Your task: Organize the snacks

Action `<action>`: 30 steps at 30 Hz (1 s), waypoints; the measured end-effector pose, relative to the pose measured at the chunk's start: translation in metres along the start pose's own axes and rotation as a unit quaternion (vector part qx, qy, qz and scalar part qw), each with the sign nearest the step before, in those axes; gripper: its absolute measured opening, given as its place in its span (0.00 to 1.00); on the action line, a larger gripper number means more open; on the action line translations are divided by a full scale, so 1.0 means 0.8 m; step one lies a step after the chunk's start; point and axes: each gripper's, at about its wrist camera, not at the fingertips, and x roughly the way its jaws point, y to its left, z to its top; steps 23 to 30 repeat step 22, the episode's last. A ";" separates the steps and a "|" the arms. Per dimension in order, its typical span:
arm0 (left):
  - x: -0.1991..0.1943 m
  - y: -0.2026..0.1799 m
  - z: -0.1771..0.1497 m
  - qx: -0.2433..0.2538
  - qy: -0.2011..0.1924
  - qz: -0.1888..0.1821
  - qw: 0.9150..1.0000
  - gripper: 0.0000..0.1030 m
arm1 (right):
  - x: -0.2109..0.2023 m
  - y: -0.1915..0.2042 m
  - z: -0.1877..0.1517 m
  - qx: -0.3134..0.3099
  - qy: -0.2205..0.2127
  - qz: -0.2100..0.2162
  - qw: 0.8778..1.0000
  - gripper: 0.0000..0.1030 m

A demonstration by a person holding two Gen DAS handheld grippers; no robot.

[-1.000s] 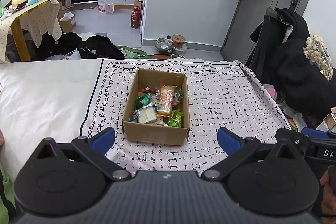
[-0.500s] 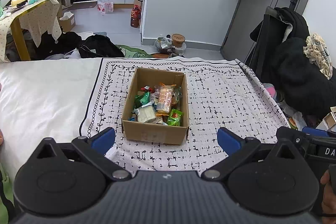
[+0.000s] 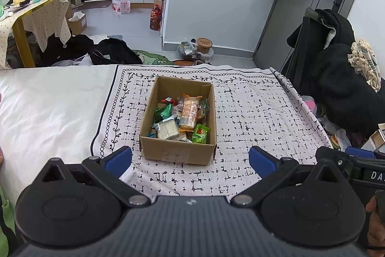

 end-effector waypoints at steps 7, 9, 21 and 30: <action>0.000 0.000 0.000 -0.001 0.001 0.000 1.000 1.00 | 0.000 0.001 0.000 -0.002 0.000 0.000 1.000 1.00; 0.000 0.000 0.000 -0.001 0.001 0.000 1.000 1.00 | 0.000 0.001 0.000 -0.001 0.000 -0.001 1.000 1.00; 0.004 0.002 -0.001 0.001 0.005 0.000 1.000 1.00 | 0.002 -0.001 0.000 0.001 0.001 -0.004 1.000 1.00; 0.004 0.002 -0.001 0.003 0.005 -0.002 1.000 1.00 | 0.001 0.000 -0.001 0.001 0.002 -0.004 1.000 1.00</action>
